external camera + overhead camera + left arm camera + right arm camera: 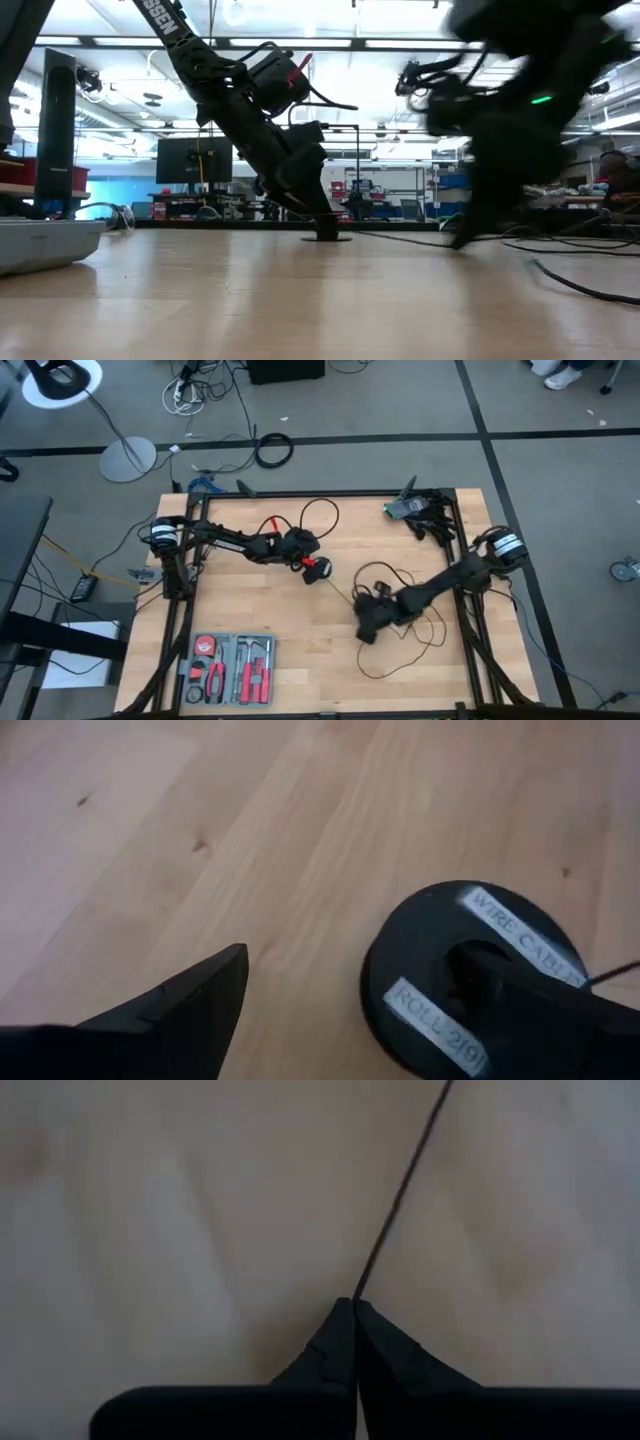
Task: Coil cords
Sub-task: Uncoil the black wire from the spool
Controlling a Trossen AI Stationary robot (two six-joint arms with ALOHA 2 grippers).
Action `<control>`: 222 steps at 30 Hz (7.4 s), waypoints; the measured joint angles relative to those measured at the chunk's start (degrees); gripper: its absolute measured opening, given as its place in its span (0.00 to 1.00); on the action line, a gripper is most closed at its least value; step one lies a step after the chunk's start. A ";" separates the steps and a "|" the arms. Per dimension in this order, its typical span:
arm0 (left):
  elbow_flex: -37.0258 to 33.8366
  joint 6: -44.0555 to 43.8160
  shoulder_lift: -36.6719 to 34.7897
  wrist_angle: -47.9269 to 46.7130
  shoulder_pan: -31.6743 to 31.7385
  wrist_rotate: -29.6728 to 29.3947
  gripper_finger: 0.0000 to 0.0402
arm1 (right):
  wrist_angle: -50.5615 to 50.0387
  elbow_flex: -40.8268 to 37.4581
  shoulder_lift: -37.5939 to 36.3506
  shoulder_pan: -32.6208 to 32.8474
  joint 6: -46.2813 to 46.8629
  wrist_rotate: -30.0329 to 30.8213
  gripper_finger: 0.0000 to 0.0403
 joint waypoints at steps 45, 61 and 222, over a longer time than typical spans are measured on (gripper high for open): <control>-0.31 -1.33 -0.36 -2.55 1.95 -0.41 0.88 | 12.22 -1.53 -4.96 -1.06 -4.34 22.95 0.20; -1.57 -1.36 -0.42 -2.98 1.89 0.92 0.88 | 36.74 -8.66 -5.39 -20.23 -23.67 -3.91 0.24; 0.22 3.43 -3.26 -5.43 -0.78 -0.21 0.88 | 38.85 6.08 13.33 -18.29 -25.46 -3.51 0.32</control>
